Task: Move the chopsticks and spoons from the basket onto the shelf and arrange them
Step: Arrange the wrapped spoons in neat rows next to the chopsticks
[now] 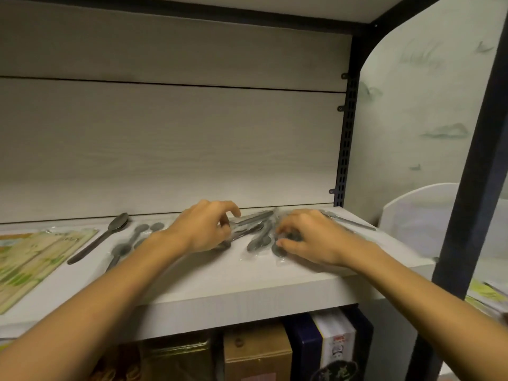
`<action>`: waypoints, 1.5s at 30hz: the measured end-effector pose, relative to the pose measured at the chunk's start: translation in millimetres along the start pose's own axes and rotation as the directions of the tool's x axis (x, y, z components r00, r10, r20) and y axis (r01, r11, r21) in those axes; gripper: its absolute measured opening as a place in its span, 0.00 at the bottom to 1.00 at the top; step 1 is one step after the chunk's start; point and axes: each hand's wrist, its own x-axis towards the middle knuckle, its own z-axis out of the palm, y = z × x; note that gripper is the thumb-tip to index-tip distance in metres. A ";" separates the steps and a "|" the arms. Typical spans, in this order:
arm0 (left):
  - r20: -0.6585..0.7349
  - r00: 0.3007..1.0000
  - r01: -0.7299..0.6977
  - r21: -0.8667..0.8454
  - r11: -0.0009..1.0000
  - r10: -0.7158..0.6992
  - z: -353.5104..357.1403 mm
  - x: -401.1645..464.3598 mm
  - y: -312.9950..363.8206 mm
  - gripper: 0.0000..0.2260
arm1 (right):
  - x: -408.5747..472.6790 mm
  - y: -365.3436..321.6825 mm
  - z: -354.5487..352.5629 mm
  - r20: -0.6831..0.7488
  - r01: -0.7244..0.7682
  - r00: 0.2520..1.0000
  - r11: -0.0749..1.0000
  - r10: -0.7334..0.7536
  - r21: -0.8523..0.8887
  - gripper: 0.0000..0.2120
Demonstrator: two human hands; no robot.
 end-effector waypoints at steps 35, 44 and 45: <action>-0.276 0.823 0.278 -0.567 0.776 -0.497 -62.2 -86.9 -125.2 0.14 | 96.0 -118.7 26.8 -0.342 0.268 0.927 0.907 -0.151 0.325 0.04; -0.241 0.835 0.243 -0.646 0.724 -0.495 -64.8 -89.1 -136.7 0.12 | 99.1 -118.9 37.2 0.046 -0.219 0.970 0.785 0.237 0.579 0.13; -0.234 0.838 0.240 -0.652 0.719 -0.493 -64.6 -88.7 -136.5 0.12 | 97.9 -118.6 37.2 0.061 -0.236 0.966 0.758 0.252 0.608 0.12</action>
